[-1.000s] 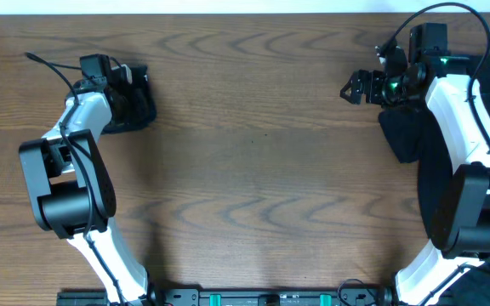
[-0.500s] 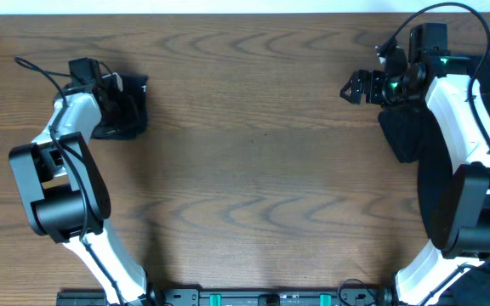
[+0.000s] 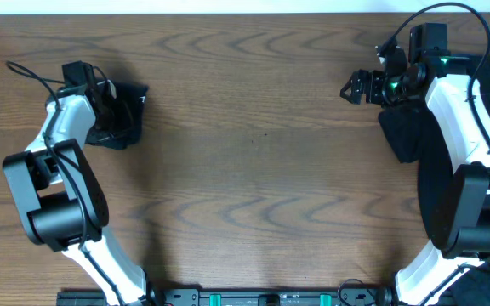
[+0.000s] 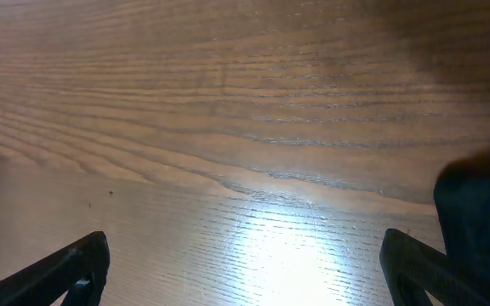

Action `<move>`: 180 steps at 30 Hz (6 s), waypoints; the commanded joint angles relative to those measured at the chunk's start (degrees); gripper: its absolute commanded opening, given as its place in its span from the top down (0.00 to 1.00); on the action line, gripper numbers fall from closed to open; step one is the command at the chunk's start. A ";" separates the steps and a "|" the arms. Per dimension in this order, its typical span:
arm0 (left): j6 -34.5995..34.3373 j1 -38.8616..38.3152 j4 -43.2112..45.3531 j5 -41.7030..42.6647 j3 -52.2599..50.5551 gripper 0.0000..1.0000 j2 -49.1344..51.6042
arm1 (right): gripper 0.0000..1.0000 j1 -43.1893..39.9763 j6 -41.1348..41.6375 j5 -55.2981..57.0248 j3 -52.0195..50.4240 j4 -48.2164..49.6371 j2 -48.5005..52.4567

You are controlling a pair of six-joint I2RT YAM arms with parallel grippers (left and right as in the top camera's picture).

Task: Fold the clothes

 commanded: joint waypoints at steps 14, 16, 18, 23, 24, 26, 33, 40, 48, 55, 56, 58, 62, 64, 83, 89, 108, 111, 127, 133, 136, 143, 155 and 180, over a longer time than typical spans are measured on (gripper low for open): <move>-1.09 0.63 7.04 -11.02 -0.70 0.91 -4.42 | 0.01 0.00 -0.92 -0.20 0.76 -0.07 -0.55; -1.09 0.70 7.98 -10.97 -0.70 0.91 -3.02 | 0.01 0.00 -0.92 -0.20 0.76 -0.07 -0.55; -1.09 0.70 8.50 -10.84 -0.70 0.91 -1.64 | 0.01 0.00 -0.92 -0.20 0.76 -0.07 -0.55; -1.07 0.70 7.80 -9.70 -0.70 0.91 0.83 | 0.01 0.00 -0.92 -0.20 0.76 -0.07 -0.52; -1.09 0.70 7.48 -9.70 -0.72 0.91 1.07 | 0.01 0.00 -0.92 -0.20 0.76 -0.09 -0.55; -1.51 0.70 7.23 -9.68 -1.20 0.91 1.20 | 0.01 0.00 -0.94 -0.20 0.76 -0.09 -0.55; -3.23 0.59 8.04 -4.66 -4.00 0.91 1.20 | 0.01 0.00 -0.92 -0.20 0.76 -0.07 -0.55; -3.93 0.59 10.01 -3.43 -6.36 0.91 1.20 | 0.01 0.00 -0.92 -0.20 0.76 -0.09 -0.55; -4.96 -0.24 9.31 5.33 -6.36 0.91 1.18 | 0.01 0.00 -0.92 -0.20 0.76 -0.09 -0.55; -4.85 -1.18 7.93 4.90 -6.36 0.91 1.18 | 0.01 0.00 -0.92 -0.20 0.76 -0.07 -0.55; -4.66 -1.18 7.58 4.44 -6.36 0.91 1.18 | 0.01 0.00 -0.92 -0.20 0.76 -0.09 -0.55; -4.35 -1.18 6.67 1.09 -6.36 0.91 1.18 | 0.01 0.00 -0.92 -0.22 0.76 -0.07 -0.55; -0.76 -1.18 3.89 -5.86 -6.36 0.91 1.18 | 0.01 0.00 -0.92 -0.20 0.76 -0.07 -0.55; 0.76 -1.18 3.02 -6.56 -6.36 0.91 1.18 | 0.01 0.00 -0.92 -0.20 0.76 -0.07 -0.55; 0.17 -1.31 2.21 -7.06 -6.01 0.91 -4.76 | 0.01 0.00 -0.92 -0.20 0.76 -0.07 -0.55; -2.40 -3.06 1.60 -6.23 -6.01 0.90 -12.22 | 0.01 0.00 -0.94 -0.20 0.76 -0.07 -0.55; -3.21 -8.79 1.57 -3.69 -6.03 0.02 -19.06 | 0.01 0.00 -0.92 -0.20 0.76 -0.07 -0.55; -3.21 -8.79 1.57 -3.69 -6.03 0.02 -19.06 | 0.01 0.00 -0.94 -0.20 0.76 -0.07 -0.55; -3.21 -8.79 1.57 -3.69 -6.03 0.02 -19.06 | 0.01 0.00 -0.94 -0.20 0.76 -0.07 -0.55; -3.21 -8.79 1.57 -3.69 -6.03 0.02 -19.06 | 0.01 0.00 -0.92 -0.20 0.76 -0.07 -0.52; -3.21 -8.79 1.57 -3.69 -6.03 0.02 -19.06 | 0.01 0.87 -0.94 -0.20 0.76 -0.07 -0.26; -3.21 -8.79 1.57 -3.69 -6.03 0.02 -19.06 | 0.01 5.49 -0.94 -0.20 0.74 -0.09 -2.91; -3.21 -8.79 1.57 -3.69 -6.03 0.02 -19.06 | 0.01 23.47 -9.16 11.47 0.76 -0.02 -28.24; -3.21 -8.79 1.57 -3.69 -6.03 0.02 -19.06 | 0.01 13.22 -16.74 8.83 -54.45 31.80 -84.89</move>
